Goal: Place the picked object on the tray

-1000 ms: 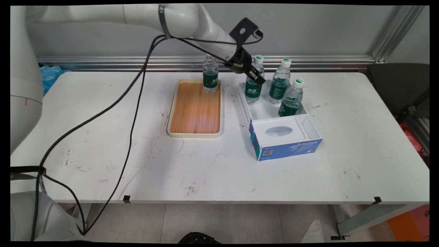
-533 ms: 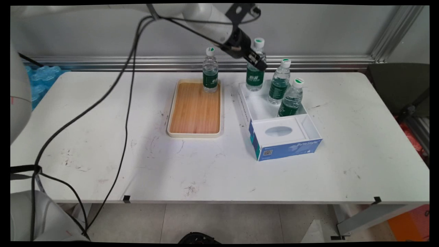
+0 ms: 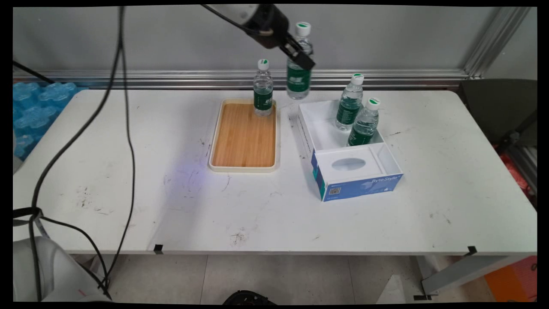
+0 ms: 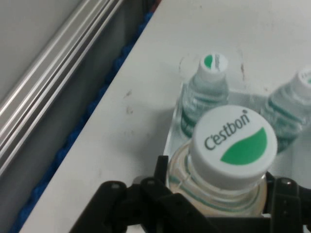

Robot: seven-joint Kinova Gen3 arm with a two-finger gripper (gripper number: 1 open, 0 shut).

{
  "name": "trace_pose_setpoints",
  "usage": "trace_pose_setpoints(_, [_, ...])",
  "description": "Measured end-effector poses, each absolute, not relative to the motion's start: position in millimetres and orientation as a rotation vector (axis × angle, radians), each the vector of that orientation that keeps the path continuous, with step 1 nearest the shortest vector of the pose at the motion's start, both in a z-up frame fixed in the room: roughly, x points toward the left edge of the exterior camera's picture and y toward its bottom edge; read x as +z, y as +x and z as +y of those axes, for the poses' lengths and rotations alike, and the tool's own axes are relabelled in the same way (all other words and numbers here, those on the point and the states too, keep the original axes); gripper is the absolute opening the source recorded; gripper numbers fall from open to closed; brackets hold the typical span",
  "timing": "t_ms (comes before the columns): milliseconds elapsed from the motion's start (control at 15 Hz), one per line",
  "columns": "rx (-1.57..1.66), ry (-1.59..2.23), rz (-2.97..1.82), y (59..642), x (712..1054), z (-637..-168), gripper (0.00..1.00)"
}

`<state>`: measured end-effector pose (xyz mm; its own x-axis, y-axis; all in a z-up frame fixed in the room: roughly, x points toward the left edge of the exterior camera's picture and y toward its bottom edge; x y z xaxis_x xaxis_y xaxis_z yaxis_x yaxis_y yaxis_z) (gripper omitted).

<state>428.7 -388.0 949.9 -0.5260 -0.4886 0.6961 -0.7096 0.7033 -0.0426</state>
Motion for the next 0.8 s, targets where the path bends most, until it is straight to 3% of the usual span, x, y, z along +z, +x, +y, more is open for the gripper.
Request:
trace_pose_setpoints(333, [0.42,0.829,-2.315,473.5,963.5,-368.5,0.0])
trace_pose_setpoints(800, [0.382,0.718,-2.387,507.0,932.0,-368.4,0.0])
